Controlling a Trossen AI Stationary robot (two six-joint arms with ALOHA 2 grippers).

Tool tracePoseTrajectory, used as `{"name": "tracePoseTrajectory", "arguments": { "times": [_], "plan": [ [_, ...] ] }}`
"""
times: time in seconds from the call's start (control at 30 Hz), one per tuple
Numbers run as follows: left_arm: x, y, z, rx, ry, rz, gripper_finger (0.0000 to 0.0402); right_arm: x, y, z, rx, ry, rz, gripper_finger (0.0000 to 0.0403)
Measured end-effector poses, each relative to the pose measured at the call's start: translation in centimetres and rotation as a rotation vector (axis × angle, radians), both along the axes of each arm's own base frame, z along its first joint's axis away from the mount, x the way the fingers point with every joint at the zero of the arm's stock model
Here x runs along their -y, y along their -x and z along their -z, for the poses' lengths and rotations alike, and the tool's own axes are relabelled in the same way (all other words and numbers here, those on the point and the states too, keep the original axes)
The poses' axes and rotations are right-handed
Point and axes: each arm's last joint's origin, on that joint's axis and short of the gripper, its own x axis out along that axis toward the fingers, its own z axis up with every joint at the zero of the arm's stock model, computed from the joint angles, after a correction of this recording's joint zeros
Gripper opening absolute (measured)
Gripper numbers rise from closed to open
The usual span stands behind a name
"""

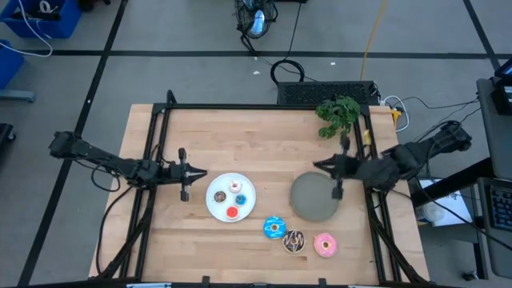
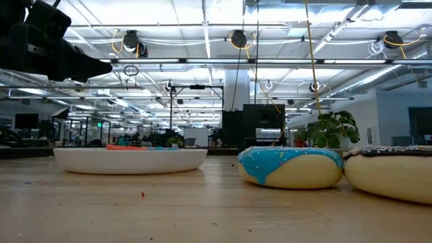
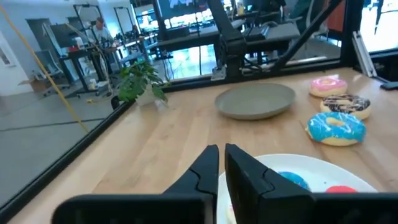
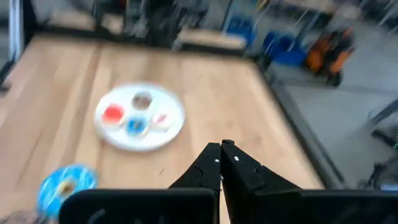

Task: Pick & Place donuts
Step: Put the big pink donut on the green plate

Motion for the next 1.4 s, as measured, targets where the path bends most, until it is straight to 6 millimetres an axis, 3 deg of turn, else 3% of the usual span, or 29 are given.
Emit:
{"name": "tracePoseTrajectory", "arguments": {
  "times": [0.17,0.3,0.5,0.83,1.03,1.4],
  "plan": [
    [0.0,0.0,0.0,-0.004,-0.047,0.003,0.0031,-3.4,-2.1,-1.4,-0.218,0.029,-0.057,0.0000],
    [0.0,0.0,-0.1,-0.006,-0.103,0.005,0.0021,-5.8,-2.9,-0.7,-0.407,0.015,-0.130,0.0000],
    [0.0,0.0,-0.2,0.001,-0.181,0.007,0.0004,-9.6,-3.2,2.8,-0.667,-0.063,-0.204,0.0000],
    [-0.3,-0.1,-1.0,0.076,-0.165,-0.026,0.0037,-14.0,-4.6,8.0,-0.858,-0.283,-0.015,0.0000],
    [-0.6,-0.1,-1.1,0.080,-0.165,-0.047,0.0041,-15.2,-5.1,9.7,-0.914,-0.364,0.058,0.0000],
    [-0.7,-0.1,-1.2,0.088,-0.195,-0.053,0.0042,-14.9,-5.0,9.6,-0.899,-0.420,0.165,0.0000]
  ]
}}
